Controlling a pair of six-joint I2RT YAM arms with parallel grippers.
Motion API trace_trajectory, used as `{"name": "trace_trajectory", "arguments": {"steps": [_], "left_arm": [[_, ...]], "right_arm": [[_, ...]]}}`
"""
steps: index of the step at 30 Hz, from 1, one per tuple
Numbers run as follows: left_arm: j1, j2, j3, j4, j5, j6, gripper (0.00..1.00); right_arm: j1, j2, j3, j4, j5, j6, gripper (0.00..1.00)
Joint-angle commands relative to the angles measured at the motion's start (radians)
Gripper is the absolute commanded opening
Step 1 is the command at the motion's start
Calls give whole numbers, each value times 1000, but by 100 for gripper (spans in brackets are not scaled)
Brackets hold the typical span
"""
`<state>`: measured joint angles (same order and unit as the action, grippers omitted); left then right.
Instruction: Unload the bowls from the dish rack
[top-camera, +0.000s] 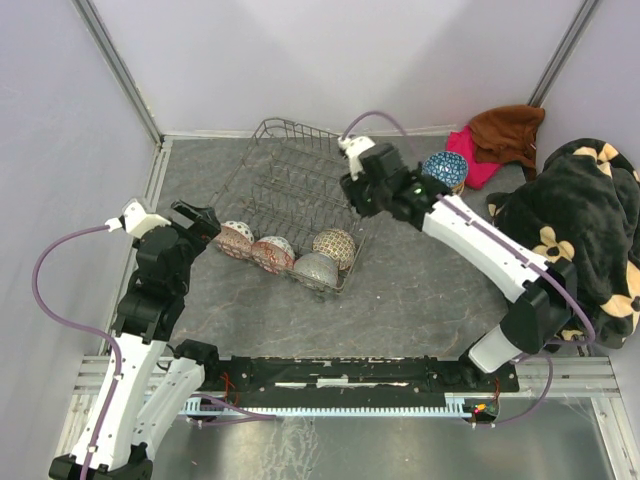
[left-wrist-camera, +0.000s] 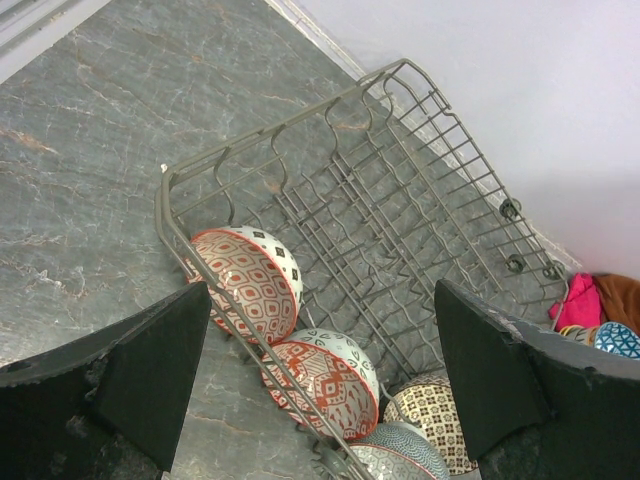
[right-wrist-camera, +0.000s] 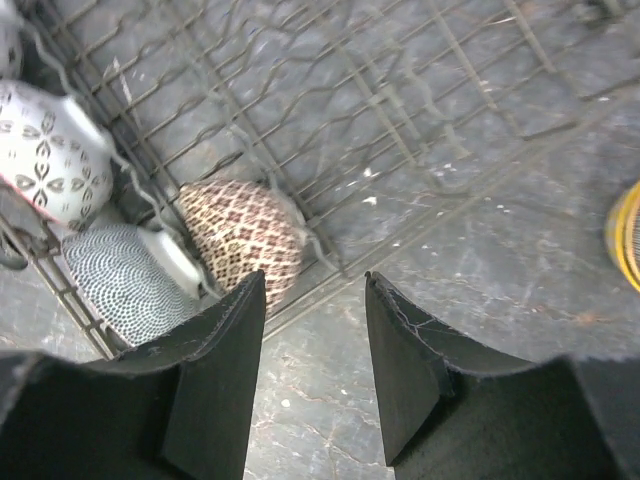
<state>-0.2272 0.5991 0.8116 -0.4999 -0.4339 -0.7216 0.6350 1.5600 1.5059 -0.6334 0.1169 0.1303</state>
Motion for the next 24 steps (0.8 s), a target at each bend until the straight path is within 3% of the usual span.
{"name": "trace_trajectory", "arguments": {"steps": [1,10,24], "left_arm": [[-3,13,51,1,19,9,99],[-4,-4,41,-9,3,8,99],[-3,-14,20,-6,-5,7,99]], "right_arm": [[95,22,-50,71,87,-35,53],[241,123,-106,118,182,-55,52],[281,213,-135,171,341,-96,50]]}}
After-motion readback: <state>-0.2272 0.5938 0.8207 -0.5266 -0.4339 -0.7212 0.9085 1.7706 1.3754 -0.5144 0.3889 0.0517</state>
